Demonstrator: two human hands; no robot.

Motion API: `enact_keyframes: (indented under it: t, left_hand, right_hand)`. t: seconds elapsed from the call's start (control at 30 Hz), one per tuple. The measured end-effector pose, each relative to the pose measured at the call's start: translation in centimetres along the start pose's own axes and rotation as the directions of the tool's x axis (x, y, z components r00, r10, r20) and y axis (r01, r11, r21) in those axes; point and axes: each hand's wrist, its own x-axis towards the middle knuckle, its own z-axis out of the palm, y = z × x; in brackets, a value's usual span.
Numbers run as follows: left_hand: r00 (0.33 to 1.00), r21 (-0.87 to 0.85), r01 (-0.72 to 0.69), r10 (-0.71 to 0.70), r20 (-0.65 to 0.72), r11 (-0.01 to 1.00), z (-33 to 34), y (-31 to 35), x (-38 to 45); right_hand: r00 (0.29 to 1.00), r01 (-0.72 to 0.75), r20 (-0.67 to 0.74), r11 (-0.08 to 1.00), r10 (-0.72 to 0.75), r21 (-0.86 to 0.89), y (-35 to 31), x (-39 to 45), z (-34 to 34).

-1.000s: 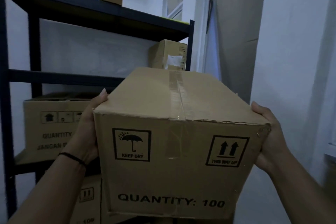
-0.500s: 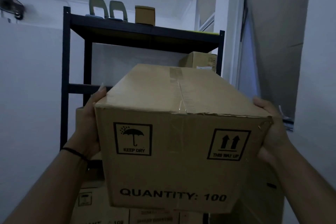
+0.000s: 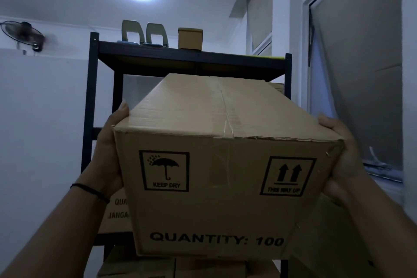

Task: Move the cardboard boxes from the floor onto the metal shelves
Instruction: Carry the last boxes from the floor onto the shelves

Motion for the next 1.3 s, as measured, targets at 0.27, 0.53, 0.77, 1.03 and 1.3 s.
enact_keyframes:
  t: [0.27, 0.53, 0.77, 1.03, 1.3]
  left_hand:
    - [1.0, 0.019, -0.008, 0.008, 0.006, 1.0, -1.5, 0.0, 2.3]
    - [0.998, 0.035, -0.058, 0.058, -0.003, 0.998, -1.1, -0.5, 4.3]
    - [0.999, 0.043, -0.042, 0.043, -0.026, 0.998, -0.8, -2.6, 6.0]
    - [0.999, 0.068, -0.042, 0.044, -0.028, 0.997, -0.9, -3.7, 7.1]
    - [0.998, 0.062, -0.06, 0.06, 0.01, 0.996, -0.5, -3.3, 8.2]
  right_hand:
    - [0.999, 0.032, 0.008, 0.999, -0.032, 0.007, 1.4, 2.4, 1.1]
    - [0.994, 0.026, 0.106, 0.999, -0.031, 0.047, 1.3, 5.9, 0.4]
    - [0.991, 0.008, 0.136, 1.0, -0.01, 0.02, 1.8, 8.5, -1.0]
    - [0.984, -0.045, 0.174, 0.998, 0.037, 0.039, 2.1, 9.8, -2.4]
    - [0.98, -0.001, 0.197, 0.997, -0.013, 0.074, 1.3, 10.9, -2.6]
